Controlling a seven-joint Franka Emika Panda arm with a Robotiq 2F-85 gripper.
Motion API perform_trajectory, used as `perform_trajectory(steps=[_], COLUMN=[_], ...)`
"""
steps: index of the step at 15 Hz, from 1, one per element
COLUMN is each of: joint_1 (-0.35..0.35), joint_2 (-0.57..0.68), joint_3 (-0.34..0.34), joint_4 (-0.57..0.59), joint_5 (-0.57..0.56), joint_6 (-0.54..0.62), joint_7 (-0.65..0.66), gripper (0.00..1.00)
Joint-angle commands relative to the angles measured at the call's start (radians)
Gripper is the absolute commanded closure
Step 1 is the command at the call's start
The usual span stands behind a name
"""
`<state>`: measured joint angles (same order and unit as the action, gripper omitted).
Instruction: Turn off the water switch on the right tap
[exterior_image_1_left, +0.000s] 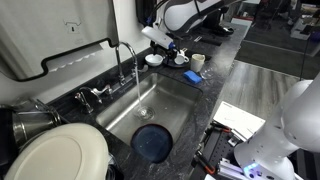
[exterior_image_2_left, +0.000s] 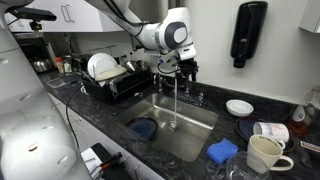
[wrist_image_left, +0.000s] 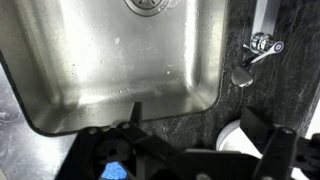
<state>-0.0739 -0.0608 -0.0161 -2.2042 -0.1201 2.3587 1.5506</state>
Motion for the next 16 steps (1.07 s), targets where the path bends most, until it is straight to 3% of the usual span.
perform_trajectory(steps=[1,7,8,9,16], joint_1=[-0.006,0.000,0.000,-0.001,0.001], joint_2=[0.072,0.195,0.214,0.234,0.340], joint_3=[-0.016,-0.051,-0.056,-0.060,-0.081], joint_4=[0.050,0.118,0.132,0.148,0.243], joint_5=[-0.017,0.054,0.064,0.081,0.177], joint_6=[-0.004,0.023,0.024,0.024,0.032], joint_7=[0.075,0.031,0.022,0.004,-0.102], gripper=[0.00,0.02,0.26,0.26,0.76])
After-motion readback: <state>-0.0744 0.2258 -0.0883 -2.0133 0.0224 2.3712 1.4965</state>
